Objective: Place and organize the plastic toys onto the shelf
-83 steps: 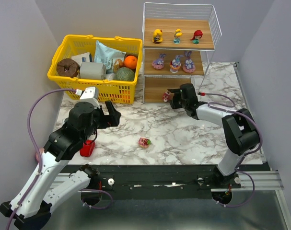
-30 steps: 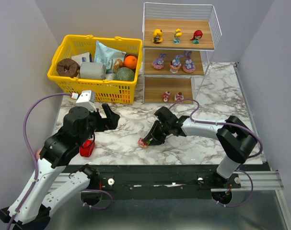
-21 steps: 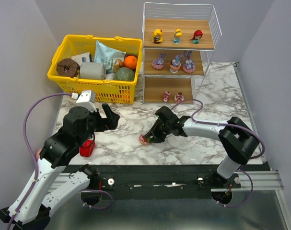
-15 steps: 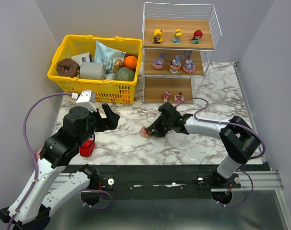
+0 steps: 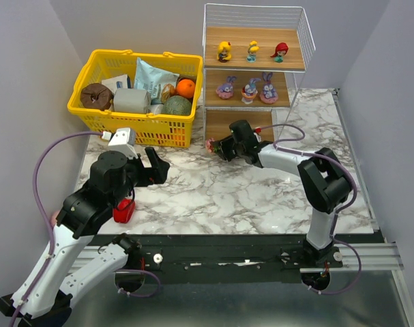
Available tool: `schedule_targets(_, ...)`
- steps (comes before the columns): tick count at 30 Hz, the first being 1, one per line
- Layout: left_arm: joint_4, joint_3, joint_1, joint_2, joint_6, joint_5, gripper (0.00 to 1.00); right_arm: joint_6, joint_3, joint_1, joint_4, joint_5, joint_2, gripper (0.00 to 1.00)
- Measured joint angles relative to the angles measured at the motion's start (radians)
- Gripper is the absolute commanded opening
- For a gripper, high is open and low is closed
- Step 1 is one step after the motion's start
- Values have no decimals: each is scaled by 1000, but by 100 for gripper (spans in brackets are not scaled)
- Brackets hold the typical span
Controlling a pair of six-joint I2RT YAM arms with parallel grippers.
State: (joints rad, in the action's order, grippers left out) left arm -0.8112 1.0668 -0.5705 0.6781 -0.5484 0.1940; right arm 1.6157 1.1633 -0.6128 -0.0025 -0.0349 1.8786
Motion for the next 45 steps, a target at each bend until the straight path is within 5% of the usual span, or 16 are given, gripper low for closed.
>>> schedule_targets(35,-1,6,0,24,10,31,99,169,176,19,-98,-142,144,30)
schedule_targets(45,-2,6,0,31,14,31,99,220,176,19,-97,-161,146,39)
